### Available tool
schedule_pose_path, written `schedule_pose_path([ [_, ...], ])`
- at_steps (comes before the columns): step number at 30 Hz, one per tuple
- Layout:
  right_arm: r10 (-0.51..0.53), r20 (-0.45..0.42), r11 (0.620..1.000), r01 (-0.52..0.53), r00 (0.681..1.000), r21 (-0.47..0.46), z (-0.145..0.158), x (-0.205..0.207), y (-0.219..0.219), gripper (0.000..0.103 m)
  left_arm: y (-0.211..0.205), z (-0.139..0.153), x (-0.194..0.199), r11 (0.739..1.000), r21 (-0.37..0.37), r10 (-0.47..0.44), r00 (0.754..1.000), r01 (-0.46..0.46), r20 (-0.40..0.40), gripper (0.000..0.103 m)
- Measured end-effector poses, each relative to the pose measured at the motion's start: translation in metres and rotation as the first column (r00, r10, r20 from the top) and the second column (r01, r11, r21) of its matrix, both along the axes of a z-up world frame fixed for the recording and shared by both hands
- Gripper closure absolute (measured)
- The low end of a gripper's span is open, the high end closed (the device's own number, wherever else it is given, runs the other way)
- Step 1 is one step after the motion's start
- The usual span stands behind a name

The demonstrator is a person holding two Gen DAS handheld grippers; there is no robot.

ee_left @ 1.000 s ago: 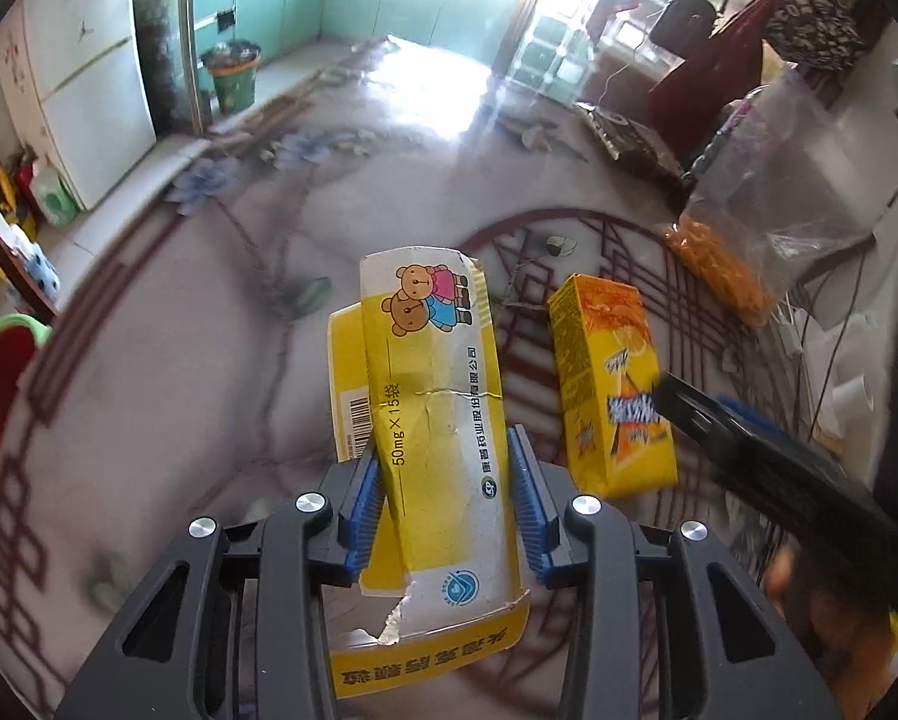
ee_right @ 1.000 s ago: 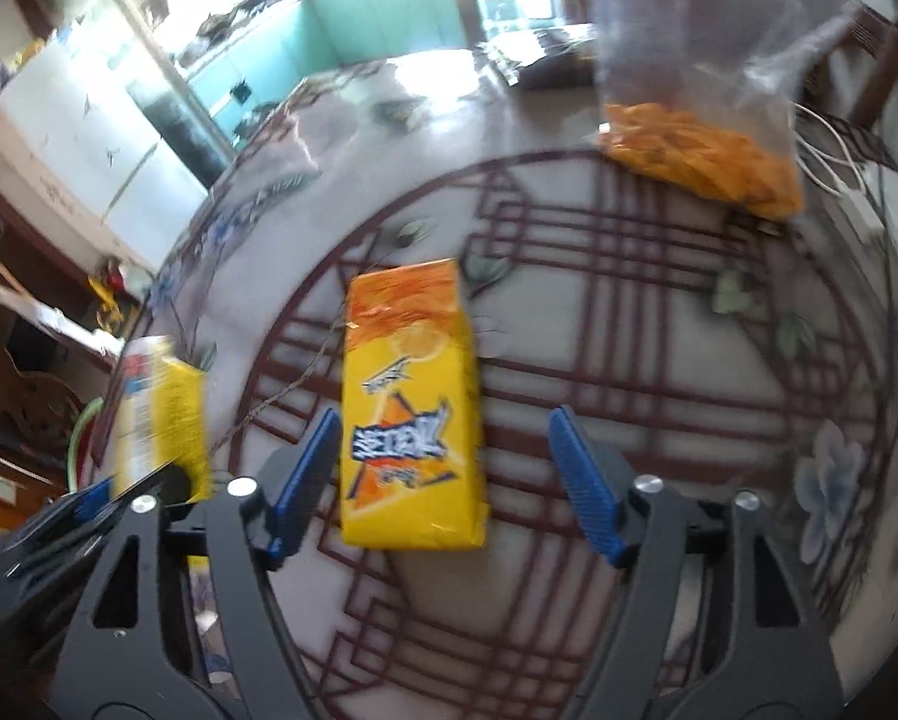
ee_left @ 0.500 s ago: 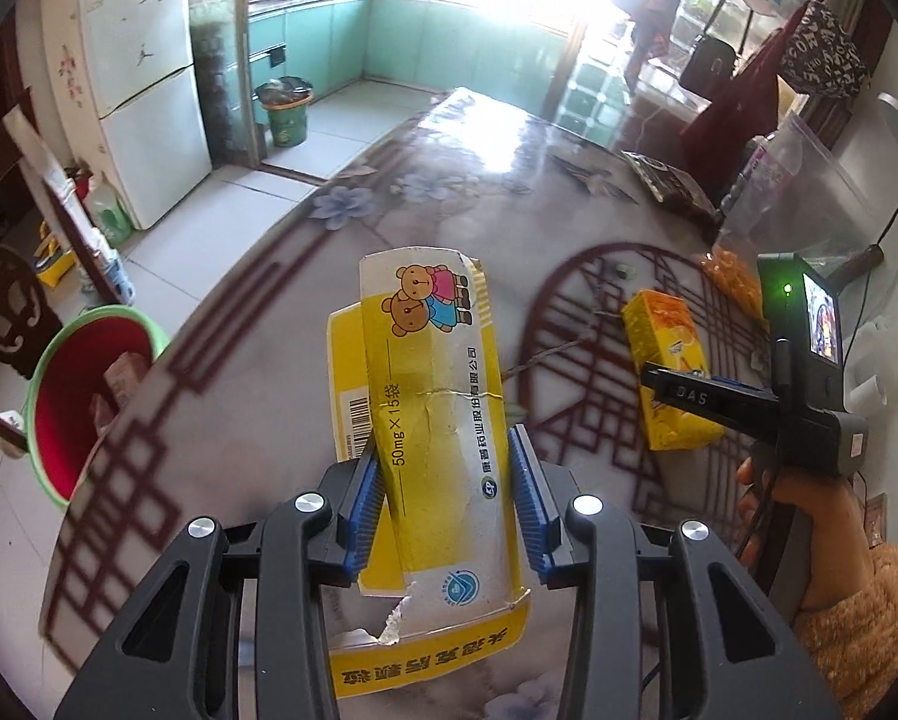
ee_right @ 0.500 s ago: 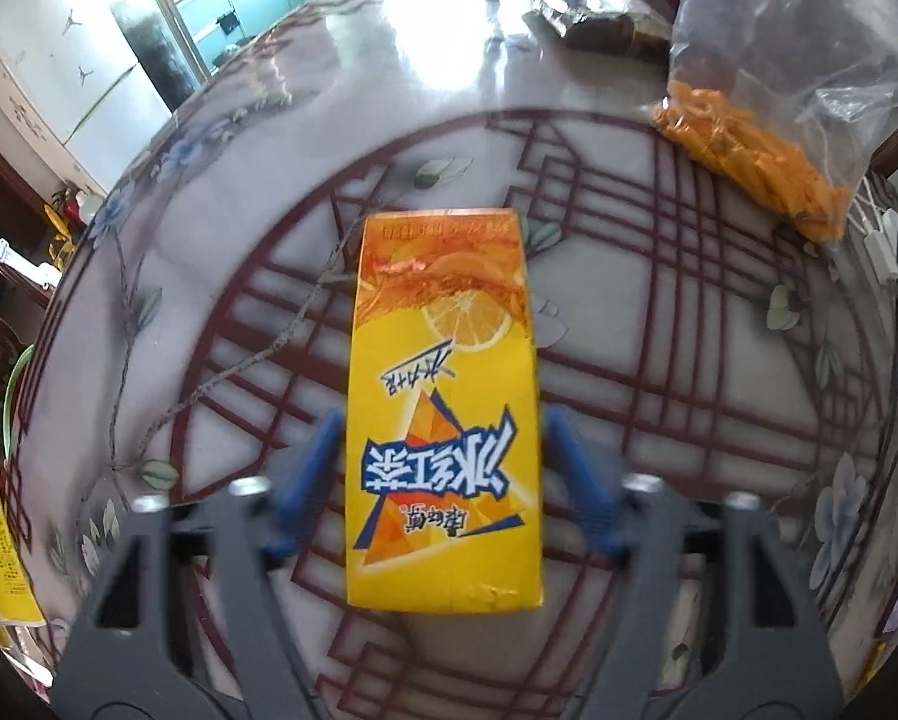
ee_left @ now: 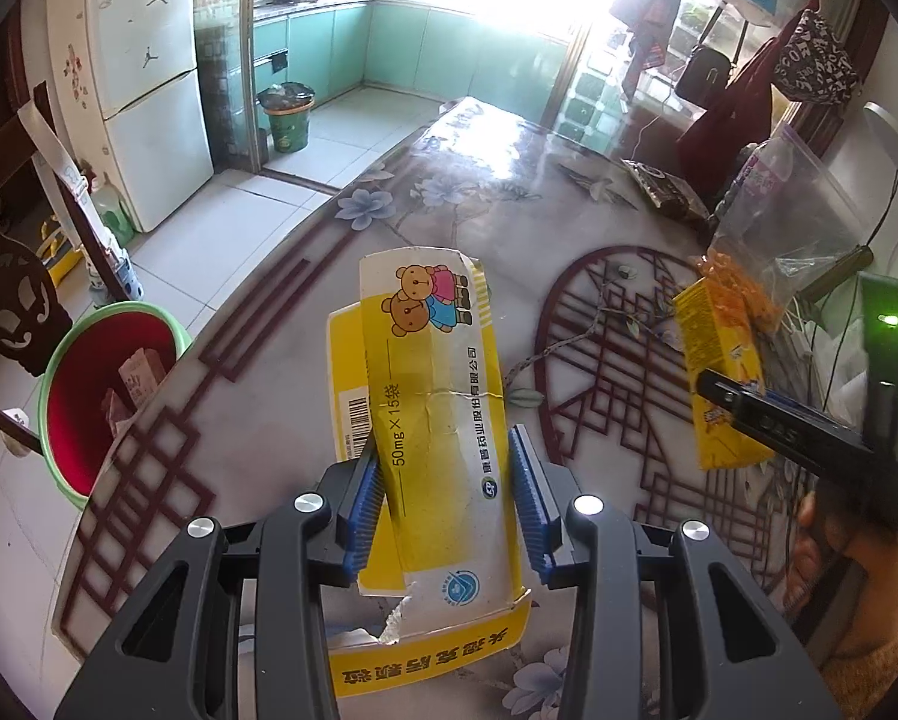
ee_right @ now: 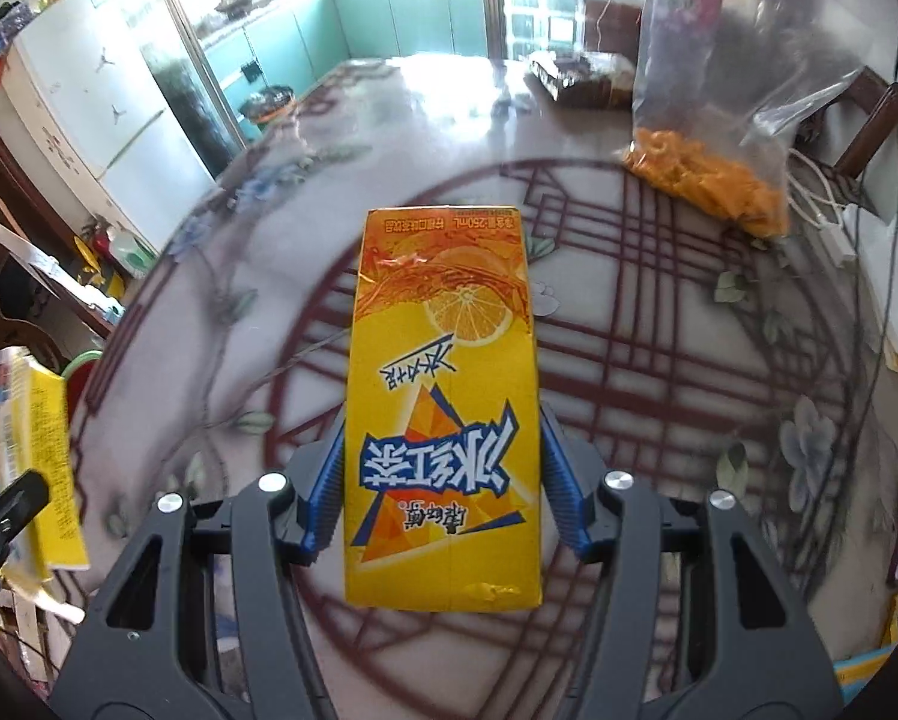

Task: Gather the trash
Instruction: 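Carry the yellow juice box and yellow box over the red bucket with both grippers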

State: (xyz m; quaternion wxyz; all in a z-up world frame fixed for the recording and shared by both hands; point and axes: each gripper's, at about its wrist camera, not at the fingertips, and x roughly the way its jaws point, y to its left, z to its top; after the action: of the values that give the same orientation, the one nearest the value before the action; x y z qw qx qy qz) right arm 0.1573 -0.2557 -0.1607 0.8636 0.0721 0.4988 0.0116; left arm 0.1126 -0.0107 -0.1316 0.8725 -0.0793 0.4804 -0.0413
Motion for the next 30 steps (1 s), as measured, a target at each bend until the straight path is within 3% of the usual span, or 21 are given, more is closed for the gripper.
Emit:
schedule_pose_path([
  [11, 0.044, 0.089, 0.999, -0.043, 0.995, -0.020, 0.049, -0.037, 0.053, 0.047, 0.021, 0.012, -0.014, 0.998, -0.030, -0.050, 0.998, 0.051, 0.044, 0.066],
  [18, 0.044, 0.109, 0.997, -0.037, 0.993, -0.068, 0.065, -0.053, 0.101, 0.047, 0.054, 0.013, -0.017, 0.992, -0.064, -0.107, 0.992, 0.112, 0.073, 0.066],
  [23, 0.068, 0.106, 0.994, -0.058, 0.992, -0.092, 0.073, -0.058, 0.152, 0.047, 0.102, 0.010, -0.015, 0.990, -0.090, -0.101, 0.993, 0.107, 0.066, 0.065],
  [30, 0.156, 0.094, 0.985, -0.148, 0.983, -0.085, 0.071, -0.053, 0.245, 0.047, 0.192, 0.006, -0.010, 0.997, -0.077, -0.021, 0.998, 0.025, 0.056, 0.065],
])
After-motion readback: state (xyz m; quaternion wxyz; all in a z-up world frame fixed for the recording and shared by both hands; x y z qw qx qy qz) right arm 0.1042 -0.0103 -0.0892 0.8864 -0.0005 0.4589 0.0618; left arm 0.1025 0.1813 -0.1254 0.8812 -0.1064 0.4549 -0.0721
